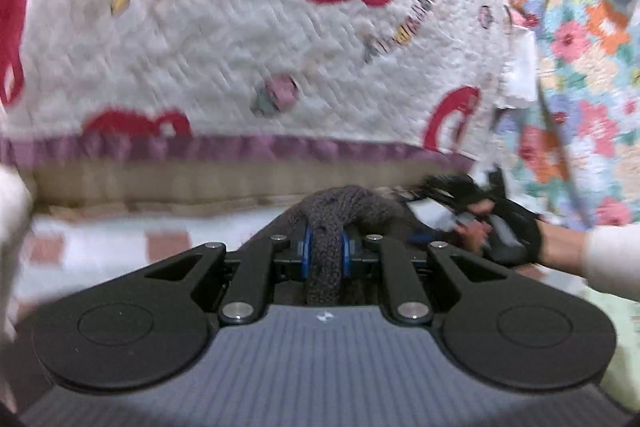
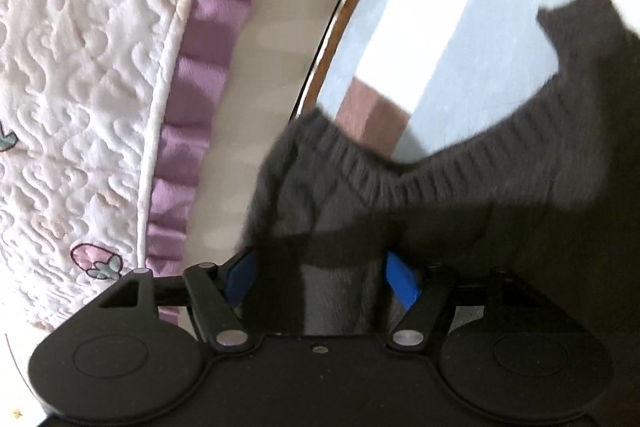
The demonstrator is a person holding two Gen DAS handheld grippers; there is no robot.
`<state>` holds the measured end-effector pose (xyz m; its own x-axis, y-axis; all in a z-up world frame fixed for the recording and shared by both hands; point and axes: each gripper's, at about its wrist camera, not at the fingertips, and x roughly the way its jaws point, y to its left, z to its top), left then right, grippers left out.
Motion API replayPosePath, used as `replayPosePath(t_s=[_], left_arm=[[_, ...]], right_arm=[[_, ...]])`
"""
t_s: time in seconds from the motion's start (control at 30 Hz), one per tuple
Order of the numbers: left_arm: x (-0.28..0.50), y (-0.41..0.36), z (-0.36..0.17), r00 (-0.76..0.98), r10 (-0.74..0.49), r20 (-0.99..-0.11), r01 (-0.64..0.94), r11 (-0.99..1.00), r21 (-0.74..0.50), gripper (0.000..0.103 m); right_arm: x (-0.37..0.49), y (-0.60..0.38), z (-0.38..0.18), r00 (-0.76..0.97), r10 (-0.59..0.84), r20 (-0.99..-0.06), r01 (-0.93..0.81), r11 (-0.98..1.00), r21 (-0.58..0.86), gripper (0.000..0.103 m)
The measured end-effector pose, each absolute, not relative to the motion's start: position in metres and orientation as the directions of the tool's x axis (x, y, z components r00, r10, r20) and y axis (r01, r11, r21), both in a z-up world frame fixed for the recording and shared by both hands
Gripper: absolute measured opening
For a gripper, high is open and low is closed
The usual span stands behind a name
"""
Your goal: Fold clothes
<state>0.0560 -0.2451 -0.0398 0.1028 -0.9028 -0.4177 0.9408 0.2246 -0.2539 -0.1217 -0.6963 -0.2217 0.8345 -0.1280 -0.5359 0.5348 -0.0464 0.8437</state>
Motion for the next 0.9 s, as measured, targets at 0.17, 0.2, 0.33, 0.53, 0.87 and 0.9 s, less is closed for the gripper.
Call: replayPosePath(t_s=[0.17,0.2,0.33,0.53,0.87,0.9], left_arm=[[0.053,-0.224,-0.063,-0.084,-0.898,-0.432,0.915,0.102,-0.389,0.013],[0.051,-0.223,-0.068,-0.12,-0.888,-0.443,0.913,0.077,-0.401,0.013],[0.034,-0.227,-0.094,-0.193,-0.81,-0.554,0.929,0.032,-0.369,0.013],[0.009,-0.237,-0.111,-0.256,-0.736,-0.627,0.936,-0.026,-0.351,0.013],[0.009,-0.231,-0.102,-0.21,-0.749,-0.629,0.953,-0.013,-0.303,0.013],[0.013,-0.23,-0.099,-0.195,-0.757,-0.624,0.954,0.002,-0.3,0.013]], right_arm=[[-0.138,-0.703,-0.229,0.861,-0.168,-0.481,0.465,-0.123,0.877,0.075],[-0.14,-0.703,-0.231,0.863,-0.171,-0.475,0.457,-0.133,0.879,0.075],[-0.151,-0.71,-0.225,0.866,-0.207,-0.455,0.436,-0.135,0.89,0.076],[-0.14,-0.707,-0.189,0.853,-0.148,-0.5,0.512,0.05,0.858,0.076],[-0.089,-0.656,-0.171,0.682,-0.177,-0.709,0.716,0.356,0.6,0.013],[-0.096,-0.654,-0.168,0.701,-0.198,-0.685,0.7,0.375,0.608,0.012]])
